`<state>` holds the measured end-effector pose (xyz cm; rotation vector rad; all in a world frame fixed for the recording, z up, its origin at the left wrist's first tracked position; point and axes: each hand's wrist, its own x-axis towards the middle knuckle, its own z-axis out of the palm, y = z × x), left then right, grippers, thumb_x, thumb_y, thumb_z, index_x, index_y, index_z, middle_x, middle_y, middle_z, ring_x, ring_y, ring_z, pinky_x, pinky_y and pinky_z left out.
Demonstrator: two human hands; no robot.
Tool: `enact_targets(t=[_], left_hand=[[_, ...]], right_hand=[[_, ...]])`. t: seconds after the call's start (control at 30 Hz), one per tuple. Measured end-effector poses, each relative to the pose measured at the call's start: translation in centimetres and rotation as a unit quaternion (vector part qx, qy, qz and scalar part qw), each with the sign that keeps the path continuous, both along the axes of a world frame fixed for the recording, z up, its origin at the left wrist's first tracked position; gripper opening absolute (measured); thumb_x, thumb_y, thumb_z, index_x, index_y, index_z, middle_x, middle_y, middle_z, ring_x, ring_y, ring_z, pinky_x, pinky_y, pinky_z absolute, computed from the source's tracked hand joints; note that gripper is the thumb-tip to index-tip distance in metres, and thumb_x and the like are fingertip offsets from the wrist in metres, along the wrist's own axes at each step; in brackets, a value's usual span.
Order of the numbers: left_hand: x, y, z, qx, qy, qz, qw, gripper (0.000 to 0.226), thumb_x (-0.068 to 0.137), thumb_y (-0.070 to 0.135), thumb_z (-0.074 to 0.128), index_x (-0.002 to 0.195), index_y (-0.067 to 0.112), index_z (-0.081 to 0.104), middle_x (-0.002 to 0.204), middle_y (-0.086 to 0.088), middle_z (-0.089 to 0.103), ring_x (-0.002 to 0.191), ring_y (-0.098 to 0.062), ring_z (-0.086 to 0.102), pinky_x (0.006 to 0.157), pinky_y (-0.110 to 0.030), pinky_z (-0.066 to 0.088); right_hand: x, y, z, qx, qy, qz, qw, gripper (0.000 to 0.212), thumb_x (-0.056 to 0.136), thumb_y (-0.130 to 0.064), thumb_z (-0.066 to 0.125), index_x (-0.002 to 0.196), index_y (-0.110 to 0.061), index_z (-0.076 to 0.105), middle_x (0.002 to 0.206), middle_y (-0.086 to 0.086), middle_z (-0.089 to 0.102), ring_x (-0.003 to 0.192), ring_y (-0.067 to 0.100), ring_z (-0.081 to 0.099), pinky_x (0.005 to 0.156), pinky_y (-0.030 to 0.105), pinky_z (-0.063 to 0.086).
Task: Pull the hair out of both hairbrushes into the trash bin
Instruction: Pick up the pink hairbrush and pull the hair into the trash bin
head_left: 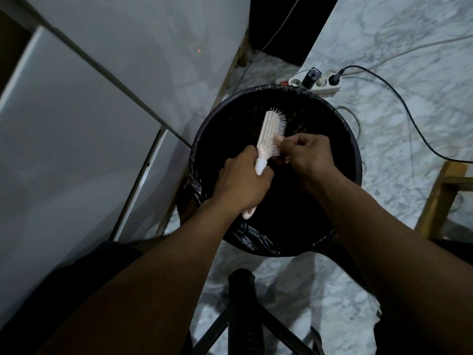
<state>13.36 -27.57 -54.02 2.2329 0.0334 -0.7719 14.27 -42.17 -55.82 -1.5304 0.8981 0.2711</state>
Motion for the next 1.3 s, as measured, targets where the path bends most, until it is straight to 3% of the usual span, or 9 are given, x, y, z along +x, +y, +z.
enact_targets(t=[0.17, 0.27, 0.37, 0.6, 0.7, 0.93, 1.07, 1.2, 1.3], left_hand=[[0.2, 0.0, 0.2, -0.020, 0.001, 0.043, 0.999, 0.018, 0.092, 0.029, 0.061, 0.079, 0.025, 0.049, 0.074, 0.003, 0.061, 0.062, -0.012, 0.060, 0.051, -0.025, 0.037], [0.1, -0.1, 0.2, -0.038, 0.010, 0.027, 0.999, 0.014, 0.091, 0.031, 0.062, 0.085, 0.020, 0.055, 0.072, 0.004, 0.062, 0.061, -0.012, 0.060, 0.053, -0.025, 0.039], [0.1, -0.2, 0.1, -0.058, 0.028, 0.009, 0.998, 0.014, 0.091, 0.030, 0.065, 0.089, 0.017, 0.061, 0.069, 0.005, 0.062, 0.059, -0.010, 0.059, 0.053, -0.024, 0.040], [0.6, 0.1, -0.1, -0.097, 0.031, -0.019, 0.995, 0.014, 0.089, 0.027, 0.068, 0.080, 0.024, 0.058, 0.061, 0.005, 0.061, 0.049, -0.002, 0.052, 0.051, -0.019, 0.041], [0.7, 0.1, -0.1, -0.092, 0.036, -0.031, 0.995, 0.019, 0.088, 0.028, 0.069, 0.076, 0.024, 0.055, 0.060, 0.007, 0.060, 0.048, -0.002, 0.051, 0.053, -0.022, 0.040], [0.9, 0.1, -0.1, -0.088, 0.075, -0.045, 0.992, 0.016, 0.088, 0.030, 0.070, 0.080, 0.021, 0.060, 0.066, 0.004, 0.063, 0.054, -0.008, 0.056, 0.059, -0.025, 0.044], [1.1, 0.7, -0.2, -0.085, 0.104, -0.056, 0.989, 0.020, 0.088, 0.032, 0.070, 0.091, 0.013, 0.065, 0.070, 0.002, 0.065, 0.057, -0.011, 0.058, 0.060, -0.026, 0.044], [1.4, 0.8, 0.2, -0.090, 0.116, -0.073, 0.986, 0.020, 0.087, 0.032, 0.072, 0.091, 0.012, 0.068, 0.077, -0.007, 0.071, 0.060, -0.012, 0.061, 0.063, -0.027, 0.048], [1.7, 1.2, 0.5, -0.091, 0.127, -0.081, 0.984, 0.016, 0.088, 0.030, 0.075, 0.091, 0.015, 0.071, 0.076, -0.005, 0.072, 0.059, -0.010, 0.061, 0.064, -0.028, 0.048]], right_hand=[[1.5, -0.9, 0.8, 0.127, 0.051, -0.168, 0.976, 0.027, 0.103, -0.030, 0.051, 0.086, -0.009, 0.053, 0.075, 0.014, 0.072, 0.062, 0.023, 0.070, 0.059, 0.032, 0.058], [1.0, -1.2, 0.4, 0.024, 0.022, 0.002, 0.999, 0.046, 0.088, -0.049, 0.068, 0.109, -0.009, 0.056, 0.104, 0.005, 0.069, 0.089, 0.019, 0.069, 0.067, 0.032, 0.057], [0.0, -0.4, -0.2, 0.010, -0.017, 0.065, 0.998, 0.076, 0.077, -0.036, 0.084, 0.137, -0.008, 0.047, 0.112, 0.000, 0.065, 0.094, 0.010, 0.070, 0.071, 0.029, 0.059], [0.7, -1.2, 0.1, -0.013, -0.050, -0.070, 0.996, 0.023, 0.081, -0.021, 0.082, 0.082, -0.007, 0.064, 0.065, -0.001, 0.065, 0.047, -0.002, 0.059, 0.052, 0.018, 0.048], [0.6, -1.3, -0.3, -0.047, -0.030, -0.097, 0.994, 0.039, 0.081, -0.031, 0.081, 0.061, -0.015, 0.052, 0.054, -0.003, 0.057, 0.037, -0.001, 0.049, 0.046, 0.018, 0.044], [0.8, -2.0, 0.1, 0.114, 0.059, -0.195, 0.972, 0.039, 0.101, -0.043, 0.052, 0.081, -0.009, 0.057, 0.072, 0.006, 0.062, 0.053, 0.013, 0.060, 0.048, 0.025, 0.052], [0.2, -2.4, -0.5, 0.043, 0.005, -0.009, 0.999, 0.049, 0.086, -0.043, 0.074, 0.121, -0.011, 0.063, 0.102, 0.002, 0.071, 0.078, 0.010, 0.071, 0.060, 0.026, 0.055], [0.3, -2.9, -0.5, -0.017, -0.045, -0.011, 0.999, 0.022, 0.086, -0.029, 0.077, 0.087, -0.008, 0.073, 0.074, 0.000, 0.071, 0.062, 0.003, 0.067, 0.059, 0.020, 0.053], [0.3, -3.1, -0.8, -0.008, -0.001, -0.055, 0.998, 0.028, 0.089, -0.033, 0.073, 0.078, -0.008, 0.068, 0.073, 0.004, 0.069, 0.059, 0.007, 0.065, 0.059, 0.021, 0.053]])
